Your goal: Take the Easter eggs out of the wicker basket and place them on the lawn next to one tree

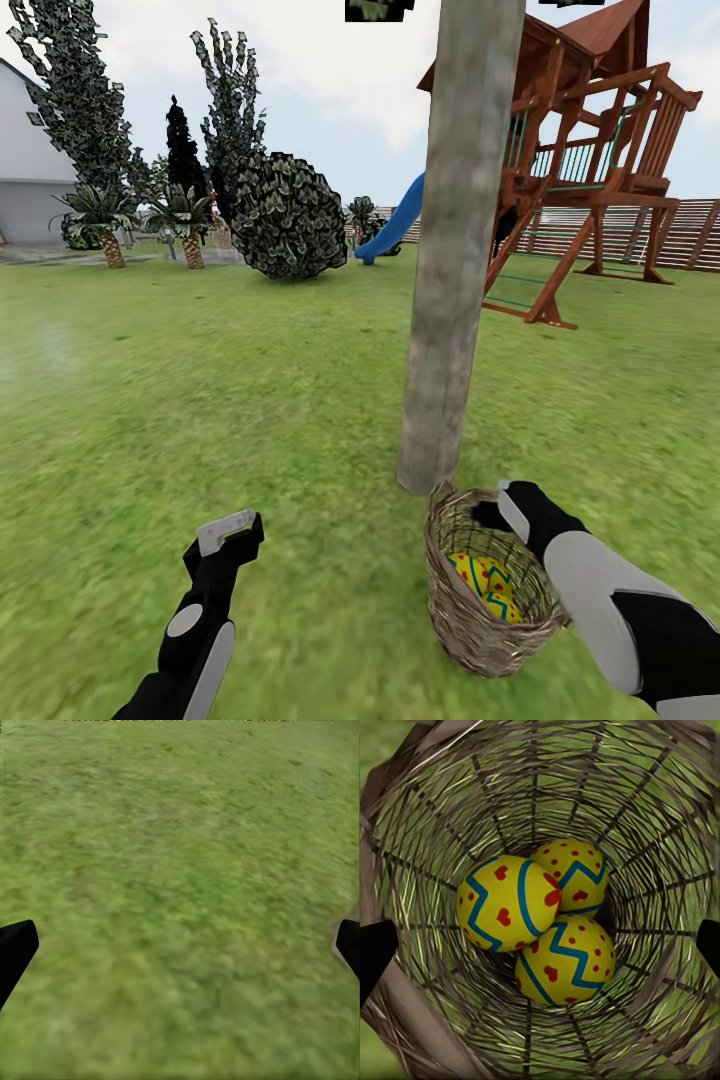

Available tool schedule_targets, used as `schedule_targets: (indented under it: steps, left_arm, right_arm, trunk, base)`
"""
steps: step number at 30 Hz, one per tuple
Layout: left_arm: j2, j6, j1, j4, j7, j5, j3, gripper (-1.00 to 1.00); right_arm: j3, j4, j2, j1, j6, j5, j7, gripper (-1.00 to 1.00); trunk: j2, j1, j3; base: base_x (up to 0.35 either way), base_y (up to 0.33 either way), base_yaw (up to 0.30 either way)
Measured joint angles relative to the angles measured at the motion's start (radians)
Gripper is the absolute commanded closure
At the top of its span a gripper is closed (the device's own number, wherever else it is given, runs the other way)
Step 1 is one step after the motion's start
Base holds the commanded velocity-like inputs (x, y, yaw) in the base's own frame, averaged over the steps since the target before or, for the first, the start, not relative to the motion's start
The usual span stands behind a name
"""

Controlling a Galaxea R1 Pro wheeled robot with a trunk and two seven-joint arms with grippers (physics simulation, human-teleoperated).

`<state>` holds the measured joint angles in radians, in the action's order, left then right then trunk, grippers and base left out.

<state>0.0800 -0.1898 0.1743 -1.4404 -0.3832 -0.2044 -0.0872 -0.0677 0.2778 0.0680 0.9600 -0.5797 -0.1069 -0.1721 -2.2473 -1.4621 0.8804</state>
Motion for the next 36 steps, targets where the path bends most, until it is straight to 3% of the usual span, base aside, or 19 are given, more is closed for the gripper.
schedule_targets:
  steps: [8, 23, 27, 29, 31, 36]
  left_arm:
    - [0.001, 0.000, 0.000, -0.002, -0.033, -0.002, 0.000, -1.00]
    - [0.000, 0.000, 0.000, -0.001, -0.038, -0.001, 0.001, -1.00]
    - [0.000, 0.001, 0.000, 0.000, -0.037, -0.001, 0.001, -1.00]
    - [0.000, 0.002, 0.000, 0.000, -0.037, -0.001, 0.001, -1.00]
    - [0.000, 0.003, 0.000, -0.001, -0.037, -0.001, 0.001, -1.00]
    - [0.000, 0.002, 0.000, -0.001, -0.037, -0.001, 0.001, -1.00]
  right_arm:
    - [0.000, 0.005, 0.012, 0.000, -0.005, -0.002, 0.001, -1.00]
    - [-0.002, 0.011, 0.013, 0.000, -0.001, -0.002, 0.006, -1.00]
    - [-0.002, 0.036, 0.019, 0.004, -0.013, 0.001, -0.014, -1.00]
    - [-0.002, 0.043, 0.023, 0.020, -0.049, 0.002, -0.041, -1.00]
    - [-0.002, 0.047, 0.030, 0.075, -0.133, 0.000, -0.081, -1.00]
    - [-0.004, 0.047, 0.050, 0.171, -0.258, -0.006, -0.101, -1.00]
  trunk:
    - [-0.049, -0.027, 0.022]
    - [-0.154, -0.084, 0.069]
    - [-0.154, -0.084, 0.069]
    - [-0.154, -0.084, 0.069]
    - [-0.154, -0.084, 0.069]
    - [-0.154, -0.084, 0.069]
  base:
    - [0.000, 0.000, 0.000]
    - [0.000, 0.000, 0.000]
    - [0.000, 0.000, 0.000]
    - [0.000, 0.000, 0.000]
    - [0.000, 0.000, 0.000]
    - [0.000, 0.000, 0.000]
